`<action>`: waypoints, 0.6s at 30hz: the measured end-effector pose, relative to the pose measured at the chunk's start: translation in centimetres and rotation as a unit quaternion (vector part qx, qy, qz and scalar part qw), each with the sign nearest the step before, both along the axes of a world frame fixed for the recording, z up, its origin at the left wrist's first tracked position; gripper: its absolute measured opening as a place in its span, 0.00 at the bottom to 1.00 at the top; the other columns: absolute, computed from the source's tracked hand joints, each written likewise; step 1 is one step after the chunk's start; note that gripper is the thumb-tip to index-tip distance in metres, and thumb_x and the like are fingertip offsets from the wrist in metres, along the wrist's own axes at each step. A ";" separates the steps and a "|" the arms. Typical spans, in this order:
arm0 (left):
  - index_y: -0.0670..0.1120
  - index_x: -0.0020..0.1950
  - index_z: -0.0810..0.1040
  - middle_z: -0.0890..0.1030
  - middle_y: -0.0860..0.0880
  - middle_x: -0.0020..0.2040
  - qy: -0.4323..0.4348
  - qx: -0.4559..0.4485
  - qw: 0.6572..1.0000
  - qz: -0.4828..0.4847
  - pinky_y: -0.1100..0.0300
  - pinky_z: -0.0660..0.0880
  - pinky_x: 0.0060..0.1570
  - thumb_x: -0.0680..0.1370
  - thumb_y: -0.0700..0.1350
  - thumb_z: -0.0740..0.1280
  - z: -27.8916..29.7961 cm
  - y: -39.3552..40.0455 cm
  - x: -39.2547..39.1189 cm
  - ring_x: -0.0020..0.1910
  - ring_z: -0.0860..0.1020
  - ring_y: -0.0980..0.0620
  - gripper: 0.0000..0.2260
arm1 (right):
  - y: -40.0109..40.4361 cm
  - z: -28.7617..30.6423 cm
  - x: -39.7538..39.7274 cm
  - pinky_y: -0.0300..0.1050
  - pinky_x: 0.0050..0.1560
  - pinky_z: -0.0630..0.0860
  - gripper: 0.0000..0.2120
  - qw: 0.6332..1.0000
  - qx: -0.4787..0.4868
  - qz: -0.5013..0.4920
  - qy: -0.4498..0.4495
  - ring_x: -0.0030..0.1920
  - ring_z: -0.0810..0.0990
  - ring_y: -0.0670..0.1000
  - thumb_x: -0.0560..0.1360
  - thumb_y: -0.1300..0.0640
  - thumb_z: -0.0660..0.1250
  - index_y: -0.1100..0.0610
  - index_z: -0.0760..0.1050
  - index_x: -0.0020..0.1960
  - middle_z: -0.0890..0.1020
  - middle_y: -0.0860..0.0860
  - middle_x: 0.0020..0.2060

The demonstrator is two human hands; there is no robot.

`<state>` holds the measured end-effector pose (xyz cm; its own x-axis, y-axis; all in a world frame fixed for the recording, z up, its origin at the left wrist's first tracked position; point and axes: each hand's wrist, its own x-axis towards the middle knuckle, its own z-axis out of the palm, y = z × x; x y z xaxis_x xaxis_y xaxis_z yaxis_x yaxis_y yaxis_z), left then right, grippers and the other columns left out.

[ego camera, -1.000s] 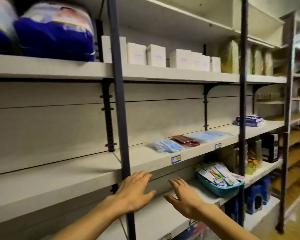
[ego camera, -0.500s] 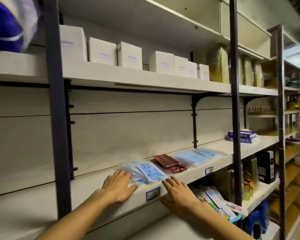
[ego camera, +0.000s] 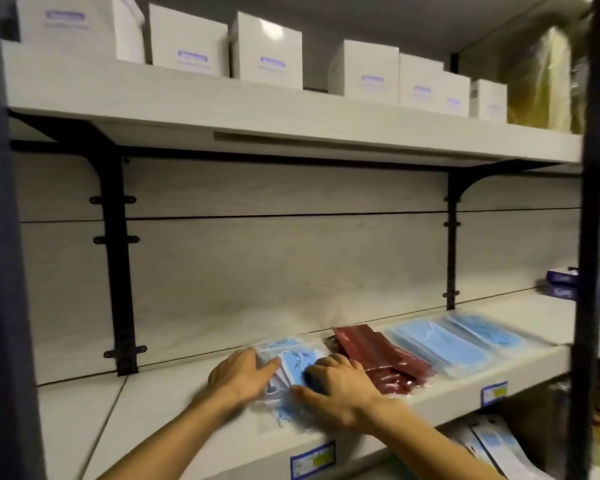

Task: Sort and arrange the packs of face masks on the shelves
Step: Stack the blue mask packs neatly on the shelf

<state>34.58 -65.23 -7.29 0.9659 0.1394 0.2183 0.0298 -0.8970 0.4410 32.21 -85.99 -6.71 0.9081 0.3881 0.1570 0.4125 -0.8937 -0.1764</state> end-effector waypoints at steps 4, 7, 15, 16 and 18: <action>0.52 0.45 0.79 0.83 0.57 0.38 -0.035 -0.162 0.986 -0.008 0.61 0.75 0.35 0.71 0.69 0.69 -0.6 -0.3 2.1 0.36 0.81 0.57 0.20 | 0.5 -0.5 2.3 0.56 0.70 0.64 0.29 0.998 0.040 0.053 0.005 0.67 0.69 0.55 0.78 0.31 0.51 0.50 0.76 0.62 0.76 0.52 0.65; 0.50 0.43 0.84 0.85 0.57 0.37 -0.053 -0.245 0.968 -0.025 0.59 0.79 0.37 0.67 0.57 0.78 -1.1 0.4 3.2 0.35 0.82 0.56 0.13 | 0.6 0.2 4.6 0.54 0.59 0.74 0.23 0.988 0.135 0.072 0.037 0.57 0.78 0.57 0.79 0.37 0.56 0.54 0.79 0.52 0.82 0.54 0.54; 0.36 0.49 0.81 0.86 0.38 0.42 -0.095 -0.454 0.883 0.076 0.57 0.77 0.40 0.77 0.33 0.70 -1.0 3.7 3.9 0.40 0.83 0.43 0.02 | 1.8 1.5 10.9 0.47 0.60 0.76 0.30 0.980 0.195 0.028 0.019 0.61 0.79 0.53 0.76 0.38 0.68 0.55 0.73 0.70 0.81 0.52 0.64; 0.36 0.49 0.81 0.86 0.37 0.42 -0.082 -0.459 0.881 0.083 0.57 0.77 0.39 0.77 0.34 0.69 -0.9 4.1 3.7 0.38 0.83 0.44 0.03 | 1.9 1.4 11.4 0.46 0.59 0.76 0.30 0.980 0.196 0.028 0.022 0.60 0.80 0.53 0.75 0.37 0.68 0.55 0.73 0.70 0.81 0.51 0.62; 0.37 0.49 0.81 0.86 0.40 0.39 -0.056 -0.464 0.879 0.099 0.59 0.77 0.36 0.78 0.33 0.66 -0.8 5.2 3.5 0.35 0.83 0.46 0.04 | 1.8 1.0 12.2 0.46 0.57 0.76 0.31 0.983 0.181 0.022 0.020 0.59 0.80 0.52 0.73 0.35 0.69 0.53 0.74 0.68 0.82 0.50 0.61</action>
<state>38.13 -60.02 -8.12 0.8826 0.4699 0.0148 0.0541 -0.1329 0.9896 44.40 -84.24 -5.75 0.9000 0.3521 0.2571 0.4355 -0.7514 -0.4957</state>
